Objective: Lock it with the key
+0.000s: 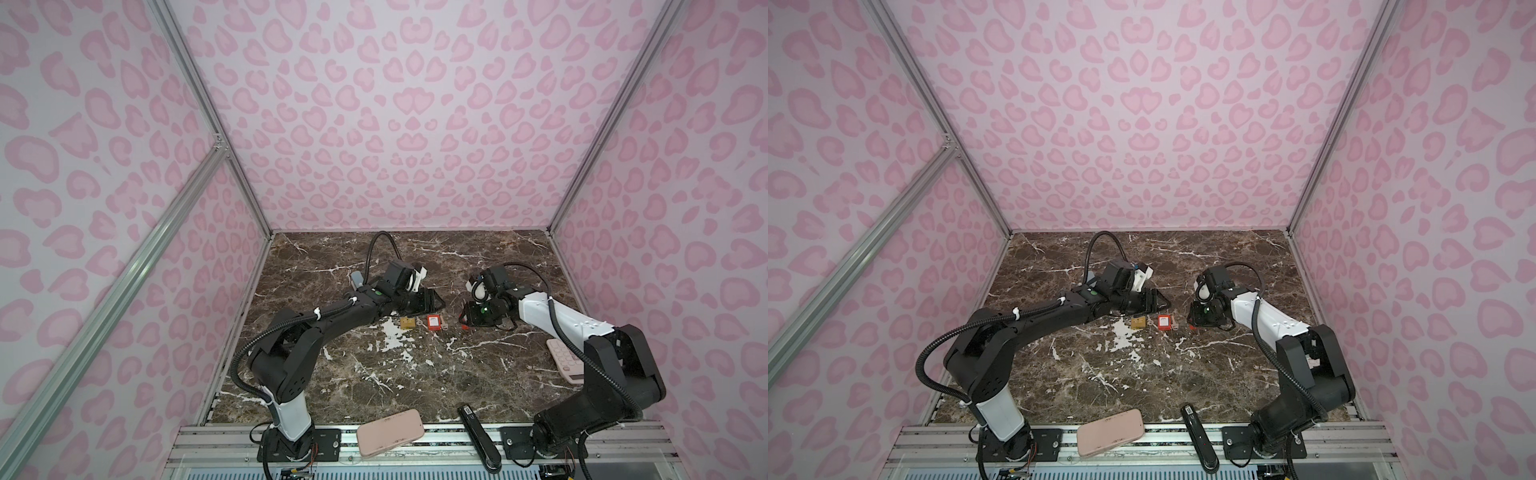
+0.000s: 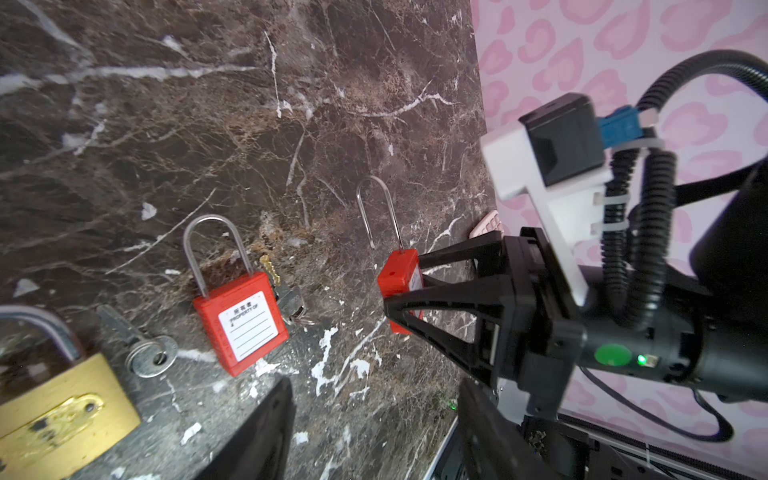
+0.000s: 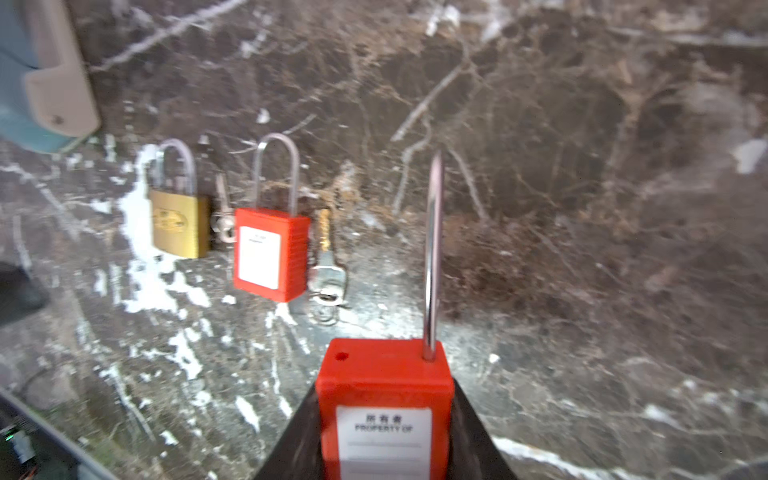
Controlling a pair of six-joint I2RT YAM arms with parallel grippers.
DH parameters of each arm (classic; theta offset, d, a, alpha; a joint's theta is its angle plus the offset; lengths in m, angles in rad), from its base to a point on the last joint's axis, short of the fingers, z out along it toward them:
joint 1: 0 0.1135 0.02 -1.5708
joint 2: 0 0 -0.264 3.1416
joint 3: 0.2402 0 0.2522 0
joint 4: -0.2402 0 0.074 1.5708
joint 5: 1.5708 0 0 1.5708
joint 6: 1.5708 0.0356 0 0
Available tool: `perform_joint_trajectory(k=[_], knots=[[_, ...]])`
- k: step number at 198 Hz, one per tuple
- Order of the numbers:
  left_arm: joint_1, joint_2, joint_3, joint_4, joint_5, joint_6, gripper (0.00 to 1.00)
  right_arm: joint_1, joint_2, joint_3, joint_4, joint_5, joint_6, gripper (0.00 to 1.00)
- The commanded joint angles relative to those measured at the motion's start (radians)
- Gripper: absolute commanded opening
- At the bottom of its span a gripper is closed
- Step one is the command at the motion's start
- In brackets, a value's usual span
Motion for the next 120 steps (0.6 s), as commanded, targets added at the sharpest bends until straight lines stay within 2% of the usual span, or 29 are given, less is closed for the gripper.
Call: perform_joint_trajectory(k=[1,33,120], knots=[[0.0,0.01,-0.002,0.051,0.023,-0.018,0.64,0.019,-0.029,0.009,0.039,-0.111,-0.027,0.33],[0.001,0.013,-0.001,0.052,0.025,-0.02,0.64,0.038,-0.052,0.025,0.039,-0.154,-0.052,0.33],[0.0,0.027,0.016,0.05,0.047,-0.022,0.59,0.082,-0.047,0.076,0.014,-0.179,-0.102,0.32]])
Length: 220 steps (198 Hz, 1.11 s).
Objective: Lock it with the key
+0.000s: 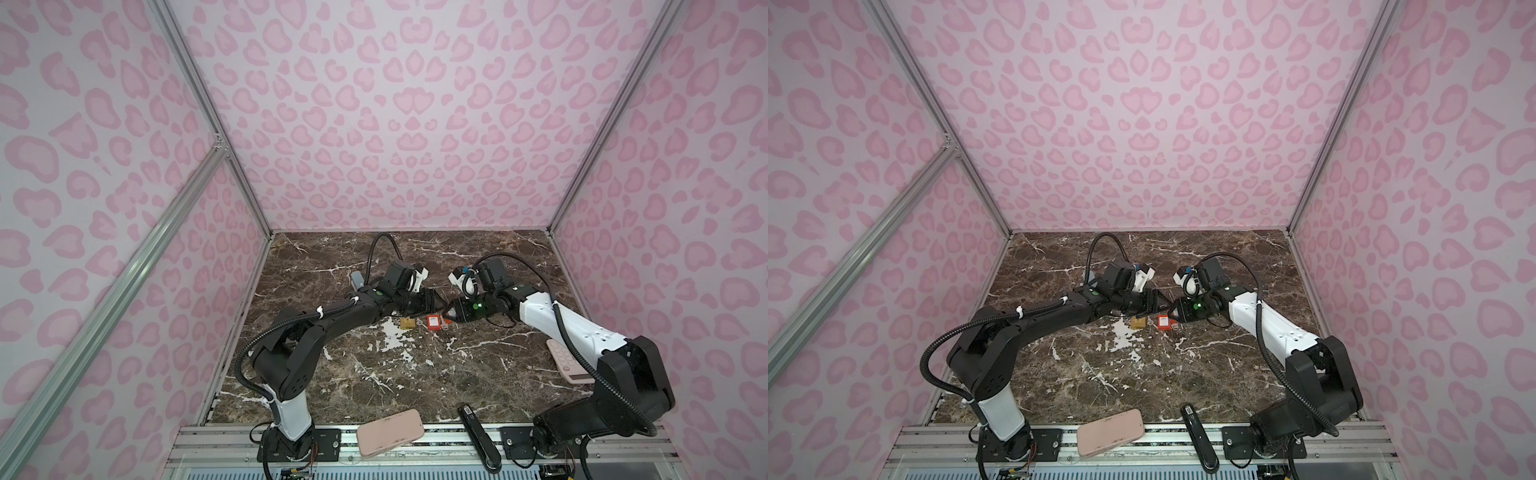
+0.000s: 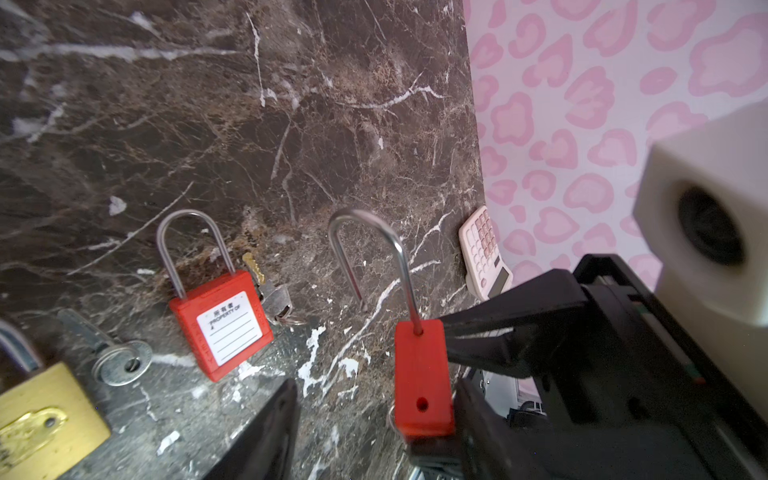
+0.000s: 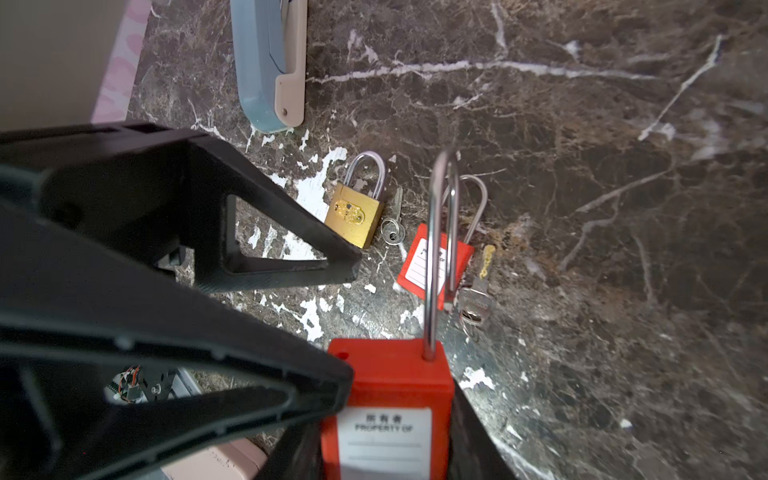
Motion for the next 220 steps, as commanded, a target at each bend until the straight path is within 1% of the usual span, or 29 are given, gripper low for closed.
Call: perform_joint_trajectory(k=[1,50,104,110,112,118,172,196,220], knots=[[0.0,0.007,0.014,0.029,0.01,0.003,0.59,0.006,0.005,0.011,0.01,-0.03,-0.018,0.32],[0.001,0.012,0.021,0.024,0.018,0.005,0.54,0.026,0.013,0.029,0.037,-0.03,-0.028,0.32],[0.0,0.009,0.021,0.023,0.019,0.007,0.38,0.045,0.038,0.05,0.07,-0.012,-0.021,0.31],[0.0,0.01,0.022,0.022,0.021,0.007,0.37,0.05,0.04,0.049,0.081,-0.007,-0.019,0.31],[0.0,0.01,0.023,0.024,0.022,0.007,0.34,0.051,0.04,0.048,0.084,-0.006,-0.018,0.31],[0.0,0.01,0.023,0.024,0.022,0.008,0.31,0.054,0.043,0.047,0.096,-0.003,-0.017,0.31],[0.001,0.006,0.023,0.022,0.022,0.009,0.22,0.079,0.058,0.045,0.166,0.034,0.001,0.31],[0.0,0.004,0.02,0.023,0.022,0.008,0.16,0.081,0.058,0.041,0.182,0.031,0.0,0.31],[0.001,0.003,0.018,0.027,0.024,0.006,0.12,0.082,0.057,0.035,0.185,0.027,-0.003,0.33]])
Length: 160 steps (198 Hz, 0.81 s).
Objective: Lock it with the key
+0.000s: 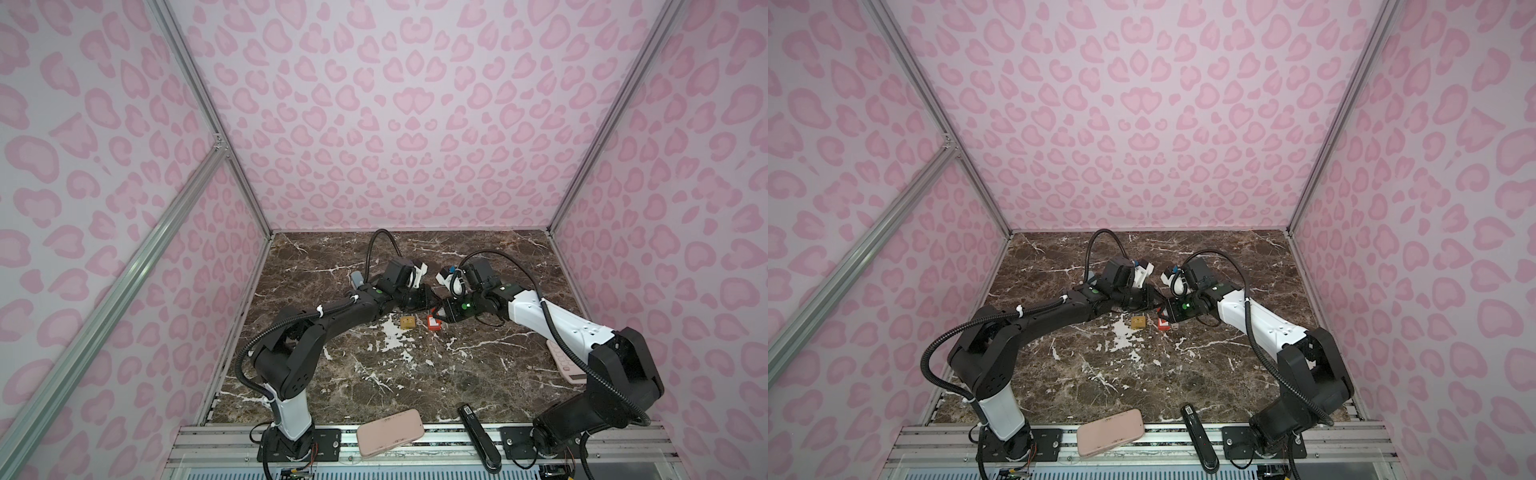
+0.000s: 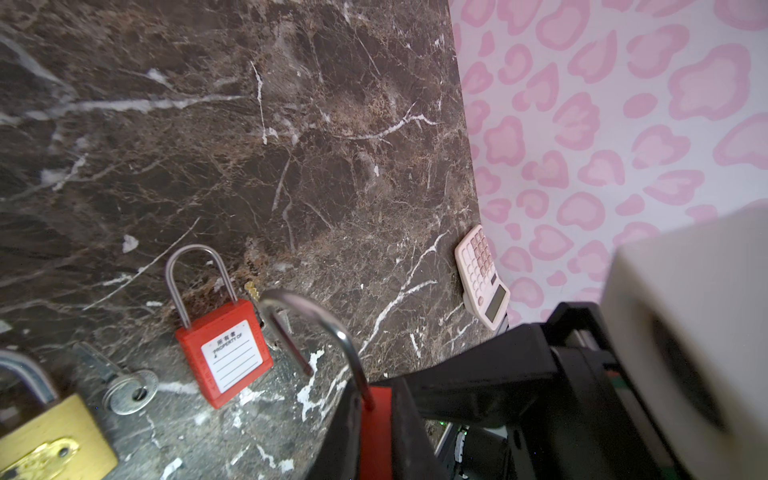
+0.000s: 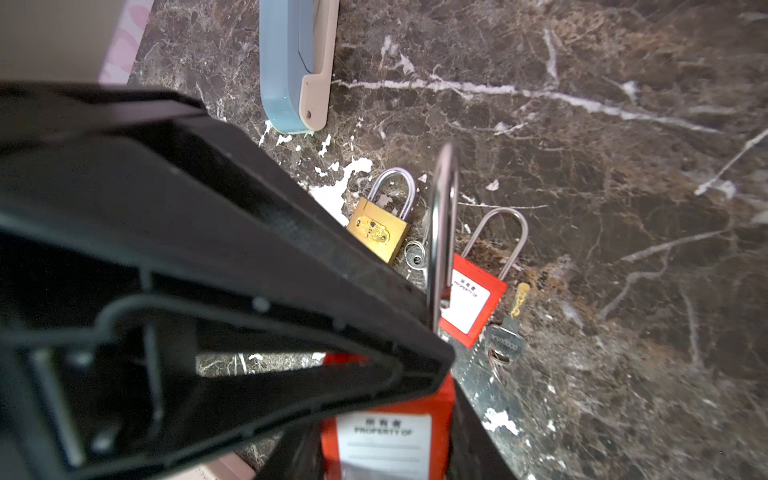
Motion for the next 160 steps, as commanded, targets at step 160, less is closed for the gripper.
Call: perform_joint_trajectory(k=[160], knots=[[-0.004,0.006,0.006,0.009,0.046,0.003,0.15,0.006,-0.013,-0.029,0.156,-0.038,0.005,0.21]])
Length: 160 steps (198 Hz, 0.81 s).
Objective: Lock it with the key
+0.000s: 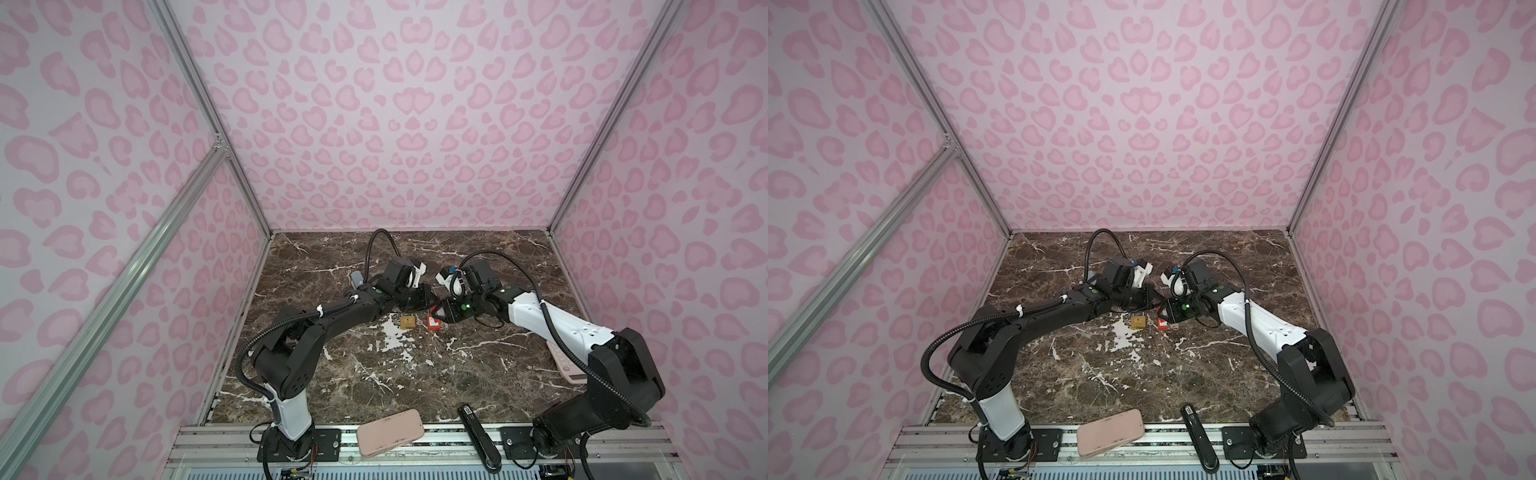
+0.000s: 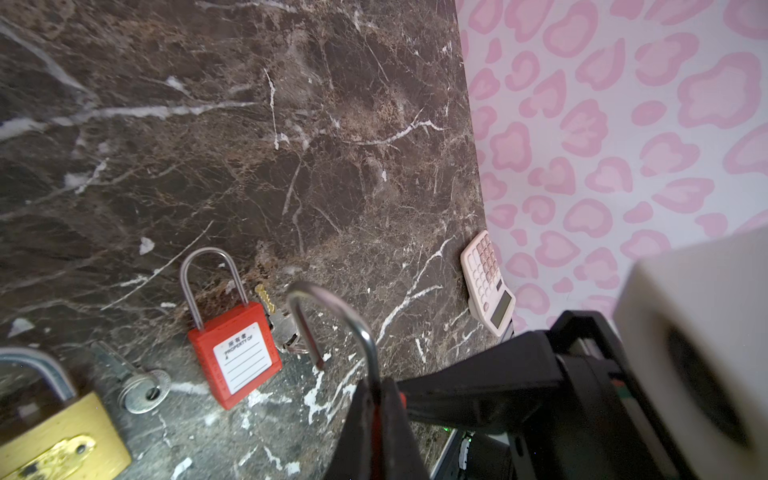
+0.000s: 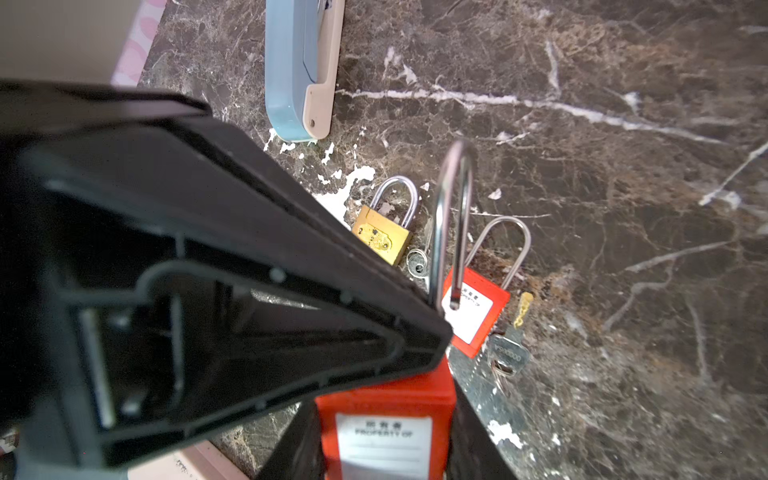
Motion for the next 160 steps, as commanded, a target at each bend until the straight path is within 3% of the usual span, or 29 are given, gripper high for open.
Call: perform_joint_trajectory(k=[1,28,56,133,160], knots=[[-0.006,0.007,0.006,0.011,0.059,0.003,0.16,0.003,-0.007,-0.004,0.107,-0.032,-0.002,0.21],[-0.006,0.015,0.008,0.016,0.056,-0.002,0.3,0.003,-0.009,-0.004,0.105,-0.043,-0.003,0.2],[-0.006,0.021,0.012,0.02,0.058,-0.007,0.32,0.006,-0.005,0.0,0.095,-0.04,-0.007,0.18],[-0.006,0.018,0.01,0.029,0.05,-0.011,0.04,0.009,-0.009,-0.004,0.095,-0.052,-0.008,0.18],[-0.004,0.006,0.009,0.032,0.043,-0.012,0.04,0.009,-0.012,-0.008,0.095,-0.046,-0.01,0.26]])
